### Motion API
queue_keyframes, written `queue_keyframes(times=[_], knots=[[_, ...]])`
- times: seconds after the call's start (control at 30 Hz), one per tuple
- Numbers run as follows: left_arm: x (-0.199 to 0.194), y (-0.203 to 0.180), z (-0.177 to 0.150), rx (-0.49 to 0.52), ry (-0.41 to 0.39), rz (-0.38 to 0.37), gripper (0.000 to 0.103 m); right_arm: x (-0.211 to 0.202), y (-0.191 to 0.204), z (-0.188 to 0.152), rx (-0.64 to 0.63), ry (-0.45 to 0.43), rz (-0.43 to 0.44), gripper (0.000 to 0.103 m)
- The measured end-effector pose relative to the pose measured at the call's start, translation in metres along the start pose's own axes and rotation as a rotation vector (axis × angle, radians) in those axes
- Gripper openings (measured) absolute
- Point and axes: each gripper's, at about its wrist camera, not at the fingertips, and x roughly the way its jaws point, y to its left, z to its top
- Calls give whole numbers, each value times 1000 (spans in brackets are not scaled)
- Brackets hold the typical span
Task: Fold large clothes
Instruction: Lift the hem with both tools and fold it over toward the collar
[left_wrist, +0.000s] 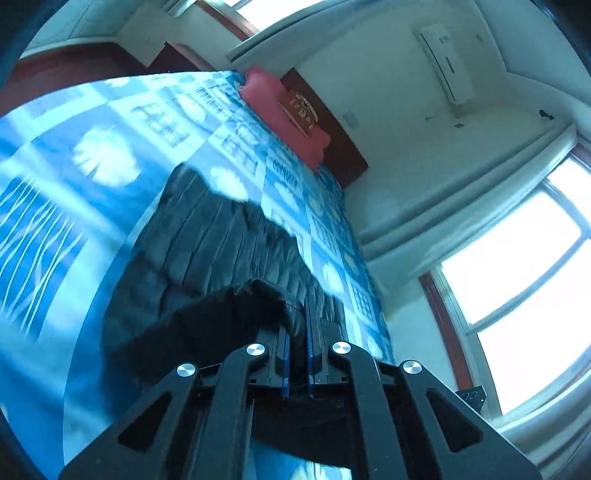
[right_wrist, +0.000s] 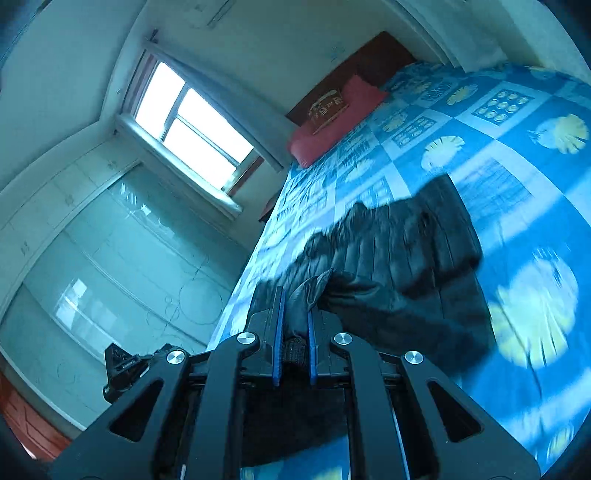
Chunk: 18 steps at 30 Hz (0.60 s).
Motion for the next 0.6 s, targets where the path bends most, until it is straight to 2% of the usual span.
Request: queue_keyframes(times=[0.2, 0.33, 0.5, 0.57, 0.6], knots=[[84, 15, 61, -15, 0, 59, 6, 91, -38, 64, 69, -8, -58, 10], [148, 37, 93, 11, 15, 150, 6, 152, -77, 91, 129, 36, -122, 10], [196, 80, 106, 3, 65, 229, 6, 208, -129, 98, 196, 94, -196, 12], [212, 95, 107, 5, 98, 248, 6, 223, -140, 97, 193, 120, -225, 14], [217, 100, 107, 6, 108, 255, 7, 227, -143, 98, 190, 128, -234, 18]])
